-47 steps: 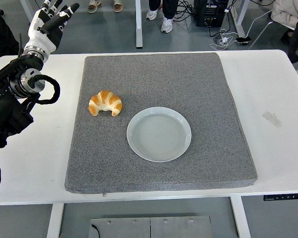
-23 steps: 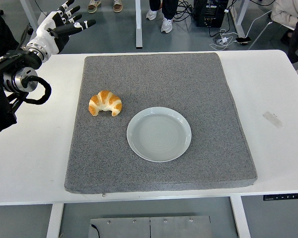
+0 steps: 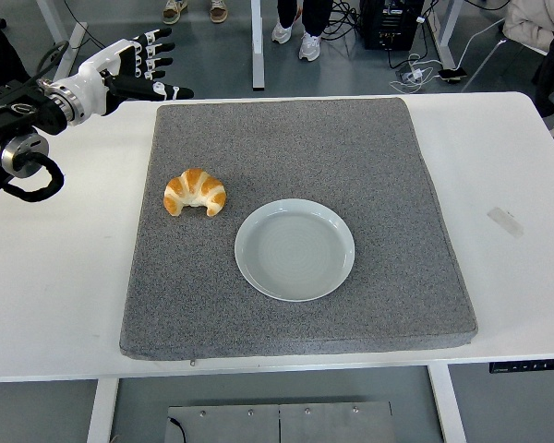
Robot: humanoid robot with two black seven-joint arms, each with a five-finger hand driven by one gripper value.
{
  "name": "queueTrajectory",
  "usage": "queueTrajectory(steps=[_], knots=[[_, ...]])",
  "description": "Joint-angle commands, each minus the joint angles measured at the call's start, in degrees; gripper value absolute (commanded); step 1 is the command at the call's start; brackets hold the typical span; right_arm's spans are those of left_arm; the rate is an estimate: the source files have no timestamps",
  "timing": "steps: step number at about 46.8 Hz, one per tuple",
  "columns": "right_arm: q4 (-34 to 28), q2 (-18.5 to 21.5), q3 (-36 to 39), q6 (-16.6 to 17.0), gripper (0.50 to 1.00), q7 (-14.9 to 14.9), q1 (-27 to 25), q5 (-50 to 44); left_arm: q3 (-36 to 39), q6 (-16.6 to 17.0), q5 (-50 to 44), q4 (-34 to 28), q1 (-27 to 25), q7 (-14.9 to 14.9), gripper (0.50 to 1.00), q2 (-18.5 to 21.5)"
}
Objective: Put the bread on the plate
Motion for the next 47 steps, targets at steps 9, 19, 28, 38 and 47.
queueTrajectory(steps=[9, 19, 28, 38, 47], knots=[[0.0, 0.0, 0.0, 0.0, 1.000, 0.0, 0.0, 0.0, 0.5, 1.1, 15.0, -5.9, -0.3, 0.8, 0.987, 2.5], [0.0, 0.0, 0.0, 0.0, 1.000, 0.0, 0.0, 0.0, 0.6, 3.3, 21.5, -8.3, -0.3, 1.3, 0.987, 2.9], [0.0, 0.0, 0.0, 0.0, 1.000, 0.0, 0.0, 0.0, 3.7, 4.9, 30.5, -10.5, -0.6, 1.4, 0.987, 3.8], [0.0, 0.0, 0.0, 0.0, 1.000, 0.0, 0.0, 0.0, 8.2, 14.4, 40.0, -13.2, -0.8, 1.3, 0.987, 4.0], [0.0, 0.0, 0.0, 0.0, 1.000, 0.0, 0.0, 0.0, 10.8, 17.9, 41.6, -13.2, -0.7, 1.2, 0.987, 3.4]])
